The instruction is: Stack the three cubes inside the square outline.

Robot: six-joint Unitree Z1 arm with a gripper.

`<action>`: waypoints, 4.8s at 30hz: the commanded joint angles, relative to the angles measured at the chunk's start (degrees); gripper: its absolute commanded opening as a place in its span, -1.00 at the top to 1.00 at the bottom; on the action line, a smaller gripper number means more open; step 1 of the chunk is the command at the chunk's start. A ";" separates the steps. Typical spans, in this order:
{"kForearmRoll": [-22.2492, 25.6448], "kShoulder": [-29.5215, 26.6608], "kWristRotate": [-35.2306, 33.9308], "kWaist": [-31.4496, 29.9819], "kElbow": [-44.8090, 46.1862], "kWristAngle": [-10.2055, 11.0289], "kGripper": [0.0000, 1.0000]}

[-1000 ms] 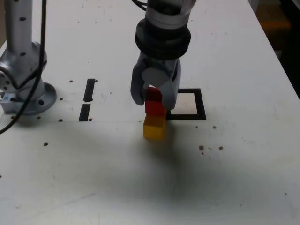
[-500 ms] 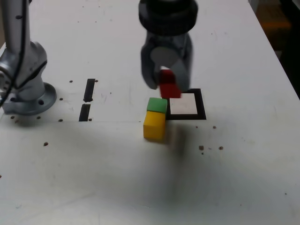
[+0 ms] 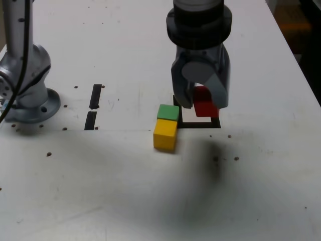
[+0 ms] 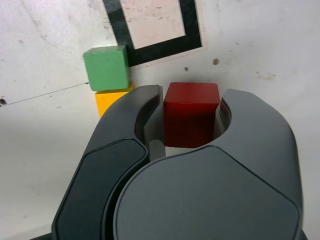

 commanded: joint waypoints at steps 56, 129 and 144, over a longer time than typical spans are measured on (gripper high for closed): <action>1.52 0.83 -1.78 3.20 8.16 6.52 0.71; -4.89 -1.89 -4.30 -3.99 17.86 -9.54 -0.91; -11.61 0.12 -4.08 -1.80 24.91 -6.80 -0.77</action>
